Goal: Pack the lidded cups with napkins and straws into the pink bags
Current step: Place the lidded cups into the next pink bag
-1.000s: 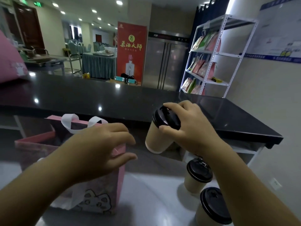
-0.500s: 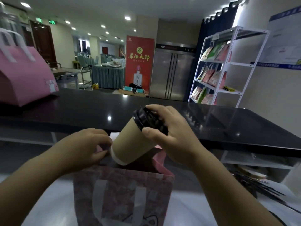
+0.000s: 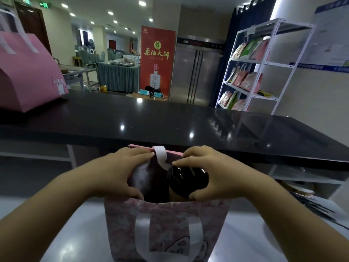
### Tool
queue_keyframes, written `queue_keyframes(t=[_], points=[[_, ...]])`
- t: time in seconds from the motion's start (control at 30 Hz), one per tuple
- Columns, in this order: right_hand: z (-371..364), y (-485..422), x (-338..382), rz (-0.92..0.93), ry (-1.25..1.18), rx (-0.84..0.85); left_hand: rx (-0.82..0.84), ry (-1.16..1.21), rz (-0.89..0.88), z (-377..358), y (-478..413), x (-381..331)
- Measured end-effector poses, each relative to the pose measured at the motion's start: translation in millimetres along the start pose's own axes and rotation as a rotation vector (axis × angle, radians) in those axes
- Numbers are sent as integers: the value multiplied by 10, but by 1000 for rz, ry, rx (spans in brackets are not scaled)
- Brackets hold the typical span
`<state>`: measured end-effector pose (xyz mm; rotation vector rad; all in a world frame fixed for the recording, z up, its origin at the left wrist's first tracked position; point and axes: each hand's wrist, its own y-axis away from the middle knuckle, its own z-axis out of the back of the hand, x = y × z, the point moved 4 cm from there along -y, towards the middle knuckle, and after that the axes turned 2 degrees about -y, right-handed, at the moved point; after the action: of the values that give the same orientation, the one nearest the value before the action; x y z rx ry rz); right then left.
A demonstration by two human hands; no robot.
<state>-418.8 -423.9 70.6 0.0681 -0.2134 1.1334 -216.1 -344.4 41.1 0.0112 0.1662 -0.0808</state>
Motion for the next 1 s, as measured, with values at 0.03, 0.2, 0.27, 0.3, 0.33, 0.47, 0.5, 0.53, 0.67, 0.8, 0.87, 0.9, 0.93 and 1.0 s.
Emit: queue_keyframes(t=[0.03,0.2,0.27,0.3,0.33,0.47,0.5,0.53,0.67,0.8,0.87,0.9,0.93,1.0], points=[[-7,4,16,18,14,32,7,0,-10,-8,6,-2],[-116,-76,63,87,96,127,30,-69,-37,-58,-10,4],[-201,-135,30,61,143,154,35,-81,-42,-74,-14,8],[-253,-165,7,38,156,170,33,-84,-51,-77,-12,7],[-311,-192,-13,14,167,188,29,-84,-62,-75,-12,5],[-489,-294,-49,-42,225,243,17,-73,-86,-65,-5,-18],[-519,-317,-49,-44,243,253,12,-70,-88,-65,-4,-23],[-544,-339,-49,-40,266,264,4,-67,-90,-66,-3,-24],[-600,-402,-57,-14,356,274,-24,-53,-100,-66,7,-18],[-626,-397,-58,15,347,293,-33,-58,-104,-83,-9,-4],[-619,-399,-80,-10,339,303,-38,-53,-98,-90,-22,9],[-619,-406,-95,-29,341,308,-39,-51,-97,-95,-27,15],[-628,-413,-107,-44,349,316,-40,-49,-97,-101,-30,21],[-670,-428,-113,-62,370,330,-38,-45,-99,-115,-32,23]])
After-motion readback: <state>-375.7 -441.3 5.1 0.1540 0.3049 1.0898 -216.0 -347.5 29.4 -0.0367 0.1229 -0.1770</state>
